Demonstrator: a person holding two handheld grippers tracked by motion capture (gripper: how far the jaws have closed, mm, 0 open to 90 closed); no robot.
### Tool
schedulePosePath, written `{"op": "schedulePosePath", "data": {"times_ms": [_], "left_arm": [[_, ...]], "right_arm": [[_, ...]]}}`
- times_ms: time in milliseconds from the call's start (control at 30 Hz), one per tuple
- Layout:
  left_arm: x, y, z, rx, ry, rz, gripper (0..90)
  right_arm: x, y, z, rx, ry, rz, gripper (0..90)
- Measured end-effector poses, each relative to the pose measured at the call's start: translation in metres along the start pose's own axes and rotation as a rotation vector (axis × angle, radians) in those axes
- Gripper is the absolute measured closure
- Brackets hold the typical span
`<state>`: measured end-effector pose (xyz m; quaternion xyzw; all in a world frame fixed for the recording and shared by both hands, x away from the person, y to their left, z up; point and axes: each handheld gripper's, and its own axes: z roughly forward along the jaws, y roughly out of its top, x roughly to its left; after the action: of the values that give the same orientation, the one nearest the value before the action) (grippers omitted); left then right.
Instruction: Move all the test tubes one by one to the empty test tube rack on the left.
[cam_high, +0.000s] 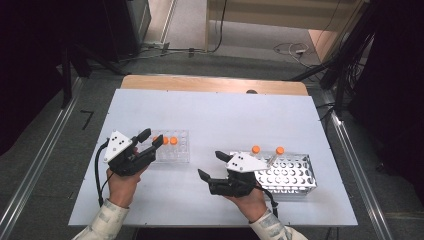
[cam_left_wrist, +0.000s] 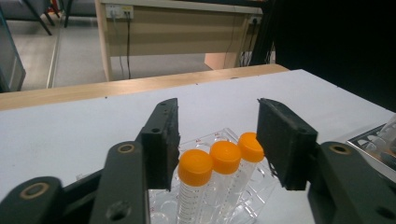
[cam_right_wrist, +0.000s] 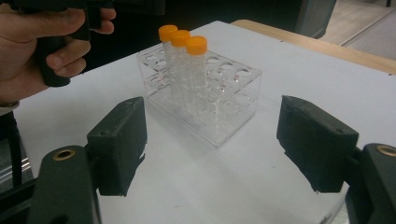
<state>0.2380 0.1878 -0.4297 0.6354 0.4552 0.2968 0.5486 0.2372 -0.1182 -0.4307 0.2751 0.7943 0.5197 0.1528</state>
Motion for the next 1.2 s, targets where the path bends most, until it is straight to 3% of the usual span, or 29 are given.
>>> {"op": "schedulePosePath", "data": {"times_ms": [267,467,767,1200], "left_arm": [[-0.002,0.001,-0.002,-0.003,0.038,-0.009,28.8],[-0.001,0.002,-0.004,-0.012,0.055,-0.022,22.9],[0.002,0.002,-0.006,-0.014,0.075,-0.028,22.9],[0.002,0.001,-0.006,-0.01,0.082,-0.025,23.0]], "right_arm": [[-0.012,-0.002,-0.018,-0.024,-0.041,0.021,23.1],[-0.025,-0.005,-0.039,-0.05,-0.088,0.036,23.3],[-0.046,-0.016,-0.069,-0.067,-0.174,0.068,23.4],[-0.073,-0.027,-0.097,-0.092,-0.29,0.108,23.7]]}}
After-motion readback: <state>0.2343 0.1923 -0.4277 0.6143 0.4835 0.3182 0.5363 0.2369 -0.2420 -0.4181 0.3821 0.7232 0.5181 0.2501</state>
